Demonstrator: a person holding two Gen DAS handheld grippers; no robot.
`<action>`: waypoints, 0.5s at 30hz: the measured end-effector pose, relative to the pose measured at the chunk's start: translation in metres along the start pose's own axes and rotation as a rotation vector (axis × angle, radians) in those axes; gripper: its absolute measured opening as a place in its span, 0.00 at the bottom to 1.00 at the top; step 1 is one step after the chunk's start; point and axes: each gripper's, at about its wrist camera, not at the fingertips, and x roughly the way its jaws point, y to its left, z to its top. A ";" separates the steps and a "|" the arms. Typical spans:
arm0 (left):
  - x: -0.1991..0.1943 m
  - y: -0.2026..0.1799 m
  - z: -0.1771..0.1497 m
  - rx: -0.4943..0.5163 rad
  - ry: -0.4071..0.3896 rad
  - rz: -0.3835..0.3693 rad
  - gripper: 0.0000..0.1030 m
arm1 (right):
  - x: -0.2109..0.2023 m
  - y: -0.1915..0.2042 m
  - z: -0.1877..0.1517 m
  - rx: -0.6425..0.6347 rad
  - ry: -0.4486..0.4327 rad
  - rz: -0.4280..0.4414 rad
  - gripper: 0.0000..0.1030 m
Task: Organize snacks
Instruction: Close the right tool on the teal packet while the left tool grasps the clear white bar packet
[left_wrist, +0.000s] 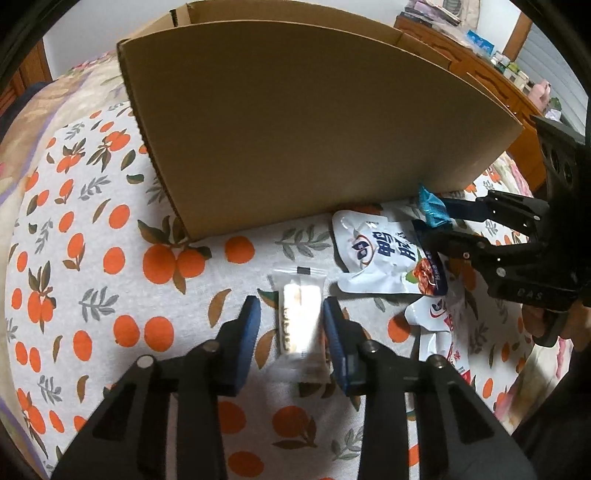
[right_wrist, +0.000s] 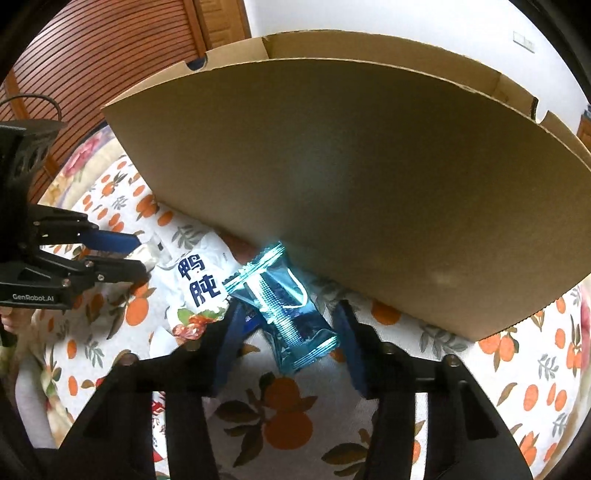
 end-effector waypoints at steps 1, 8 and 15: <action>0.000 0.002 0.001 0.004 0.004 0.005 0.22 | 0.000 0.000 0.000 -0.002 0.001 0.001 0.44; -0.002 0.004 -0.001 0.003 0.032 0.007 0.19 | -0.001 0.001 -0.004 -0.021 0.021 0.004 0.24; -0.002 0.000 0.001 0.008 0.039 0.011 0.19 | -0.003 0.000 -0.006 -0.017 0.030 0.014 0.23</action>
